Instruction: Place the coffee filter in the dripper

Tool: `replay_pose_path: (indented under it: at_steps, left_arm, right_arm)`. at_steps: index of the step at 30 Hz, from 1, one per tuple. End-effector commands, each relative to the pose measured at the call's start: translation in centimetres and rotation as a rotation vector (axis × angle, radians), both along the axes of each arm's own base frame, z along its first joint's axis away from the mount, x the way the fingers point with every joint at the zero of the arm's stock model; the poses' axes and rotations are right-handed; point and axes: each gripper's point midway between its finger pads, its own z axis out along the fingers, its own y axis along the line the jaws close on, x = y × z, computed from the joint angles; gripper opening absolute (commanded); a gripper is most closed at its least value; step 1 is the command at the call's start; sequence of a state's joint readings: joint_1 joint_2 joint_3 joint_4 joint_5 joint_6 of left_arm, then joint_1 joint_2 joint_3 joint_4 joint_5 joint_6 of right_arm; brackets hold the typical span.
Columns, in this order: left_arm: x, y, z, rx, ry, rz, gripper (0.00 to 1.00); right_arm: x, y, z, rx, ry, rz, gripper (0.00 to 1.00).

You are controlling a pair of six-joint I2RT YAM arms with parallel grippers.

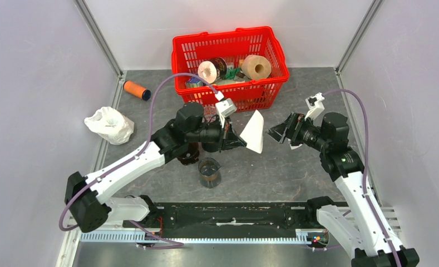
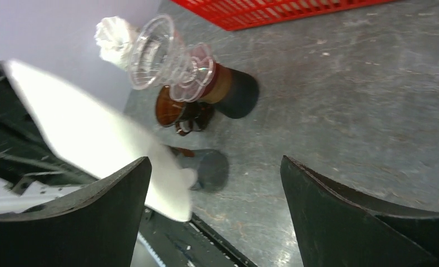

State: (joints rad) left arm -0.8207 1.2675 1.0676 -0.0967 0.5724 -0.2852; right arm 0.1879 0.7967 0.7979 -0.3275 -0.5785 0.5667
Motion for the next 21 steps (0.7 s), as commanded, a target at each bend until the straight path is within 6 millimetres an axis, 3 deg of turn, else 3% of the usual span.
replay_pose_path:
  at_steps: [1, 5, 11, 21]
  left_arm:
    - [-2.7, 1.2, 1.5, -0.040, -0.176, -0.145, 0.02]
    - [-3.9, 1.7, 1.5, -0.055, -0.223, -0.209, 0.02]
    - [-5.4, 2.0, 1.3, -0.060, -0.247, -0.305, 0.02]
    - [-6.0, 1.9, 2.0, -0.082, -0.289, -0.365, 0.02]
  right_arm:
    - [0.3, -2.6, 0.1, -0.110, -0.040, -0.139, 0.95]
    - [0.1, -3.4, -0.9, -0.149, -0.048, -0.170, 0.96]
    - [-0.5, -2.8, -1.5, -0.166, -0.083, -0.101, 0.96]
    - [-2.5, 0.5, -1.0, -0.069, -0.106, 0.141, 0.97]
